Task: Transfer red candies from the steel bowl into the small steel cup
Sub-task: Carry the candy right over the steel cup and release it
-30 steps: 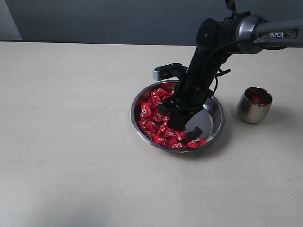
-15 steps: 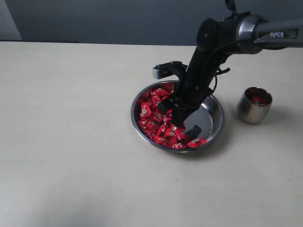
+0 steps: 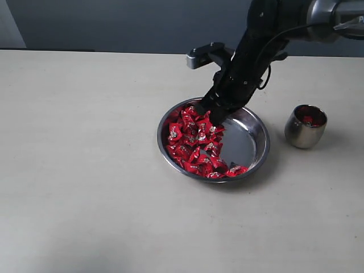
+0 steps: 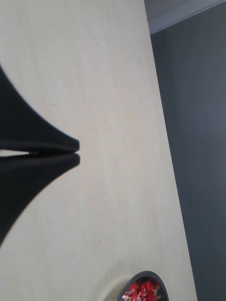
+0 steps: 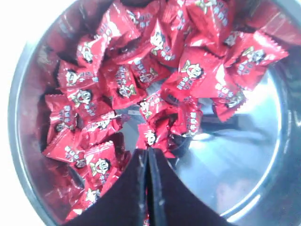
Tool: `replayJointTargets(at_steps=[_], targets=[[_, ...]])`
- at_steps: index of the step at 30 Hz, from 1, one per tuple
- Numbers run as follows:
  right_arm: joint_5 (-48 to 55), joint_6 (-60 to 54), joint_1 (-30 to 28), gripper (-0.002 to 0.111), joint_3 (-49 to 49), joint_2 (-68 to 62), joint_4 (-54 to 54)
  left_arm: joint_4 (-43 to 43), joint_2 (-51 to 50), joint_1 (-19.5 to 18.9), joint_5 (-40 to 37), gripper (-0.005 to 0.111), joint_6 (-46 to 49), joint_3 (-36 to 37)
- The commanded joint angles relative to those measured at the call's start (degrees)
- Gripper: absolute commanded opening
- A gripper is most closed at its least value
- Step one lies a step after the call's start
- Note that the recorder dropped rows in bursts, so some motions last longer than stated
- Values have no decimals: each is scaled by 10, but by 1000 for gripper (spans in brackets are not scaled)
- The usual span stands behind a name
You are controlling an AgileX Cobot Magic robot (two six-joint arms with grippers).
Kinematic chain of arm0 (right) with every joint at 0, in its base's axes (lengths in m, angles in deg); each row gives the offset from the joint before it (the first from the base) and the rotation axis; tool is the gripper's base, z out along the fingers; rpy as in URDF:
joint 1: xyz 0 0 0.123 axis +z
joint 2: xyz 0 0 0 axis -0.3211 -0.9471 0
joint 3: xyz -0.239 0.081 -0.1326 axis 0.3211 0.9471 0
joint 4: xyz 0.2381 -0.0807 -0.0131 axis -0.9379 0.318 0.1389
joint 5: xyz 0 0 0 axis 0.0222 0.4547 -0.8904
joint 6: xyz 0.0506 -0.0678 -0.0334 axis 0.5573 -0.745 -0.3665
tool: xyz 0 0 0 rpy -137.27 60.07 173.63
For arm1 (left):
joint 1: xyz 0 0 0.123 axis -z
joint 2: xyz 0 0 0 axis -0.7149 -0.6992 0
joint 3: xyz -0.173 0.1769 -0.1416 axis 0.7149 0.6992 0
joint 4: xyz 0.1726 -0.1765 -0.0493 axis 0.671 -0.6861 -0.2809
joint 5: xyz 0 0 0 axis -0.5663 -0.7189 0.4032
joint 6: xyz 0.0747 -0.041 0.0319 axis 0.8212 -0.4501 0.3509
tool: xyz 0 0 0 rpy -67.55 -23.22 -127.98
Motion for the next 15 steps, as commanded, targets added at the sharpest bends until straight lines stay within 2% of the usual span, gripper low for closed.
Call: replayJointTargets(at_steps=[1, 6, 15], targets=[[-2, 19, -2, -1, 2, 41, 31, 0, 2, 6, 2, 0, -3, -1], [-3, 83, -16, -1, 2, 77, 101, 0, 2, 6, 2, 0, -3, -1], [14, 126, -115, -1, 2, 119, 102, 0, 2, 6, 2, 0, -3, -1]])
